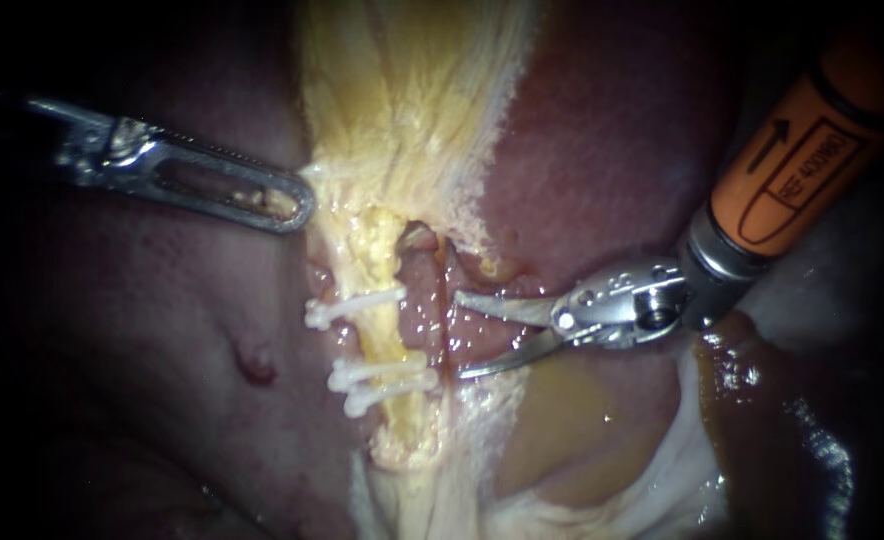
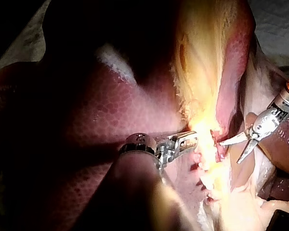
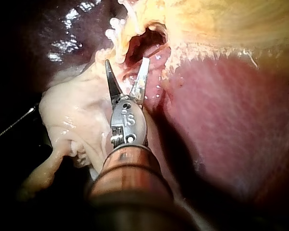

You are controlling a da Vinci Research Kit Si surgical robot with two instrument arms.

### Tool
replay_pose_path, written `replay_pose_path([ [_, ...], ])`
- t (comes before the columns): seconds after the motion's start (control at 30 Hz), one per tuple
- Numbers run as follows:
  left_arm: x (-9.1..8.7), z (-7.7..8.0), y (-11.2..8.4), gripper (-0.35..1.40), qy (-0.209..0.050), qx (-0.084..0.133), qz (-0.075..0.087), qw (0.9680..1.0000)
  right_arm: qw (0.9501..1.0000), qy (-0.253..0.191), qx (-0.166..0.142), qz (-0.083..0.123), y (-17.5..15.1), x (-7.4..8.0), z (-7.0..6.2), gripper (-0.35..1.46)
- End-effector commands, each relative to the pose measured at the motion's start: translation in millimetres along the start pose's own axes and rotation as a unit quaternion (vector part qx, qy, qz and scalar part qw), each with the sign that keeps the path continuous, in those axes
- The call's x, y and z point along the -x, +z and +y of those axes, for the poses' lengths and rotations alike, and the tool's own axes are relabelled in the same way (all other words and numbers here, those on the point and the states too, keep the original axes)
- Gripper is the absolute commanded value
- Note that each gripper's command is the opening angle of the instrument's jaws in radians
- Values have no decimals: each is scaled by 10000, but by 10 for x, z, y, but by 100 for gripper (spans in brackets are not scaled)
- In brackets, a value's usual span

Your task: Go to the cutting position left tube

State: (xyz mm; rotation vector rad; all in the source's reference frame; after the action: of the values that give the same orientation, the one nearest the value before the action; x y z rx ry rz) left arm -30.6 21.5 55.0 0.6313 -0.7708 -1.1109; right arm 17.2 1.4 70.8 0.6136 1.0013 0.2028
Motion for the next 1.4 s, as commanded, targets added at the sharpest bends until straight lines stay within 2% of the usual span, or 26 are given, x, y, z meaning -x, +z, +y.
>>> replay_pose_path([
  [0.03,0,0,0,-35,0,2,0,10000,10000,-2,2,-11,1,0,0,141],
  [0.37,0,0,0,-35,0,2,0,10000,9999,-13,-116,32,4,-6,-7,141],
  [0.67,0,0,0,-35,0,2,0,10000,9998,-29,-213,56,24,-17,-9,141],
  [1.0,0,0,0,-35,0,2,0,10000,9993,-126,-337,33,42,-14,-7,141],
  [1.4,0,0,0,-35,0,2,0,10000,9994,-27,-345,25,43,1,16,143],
])
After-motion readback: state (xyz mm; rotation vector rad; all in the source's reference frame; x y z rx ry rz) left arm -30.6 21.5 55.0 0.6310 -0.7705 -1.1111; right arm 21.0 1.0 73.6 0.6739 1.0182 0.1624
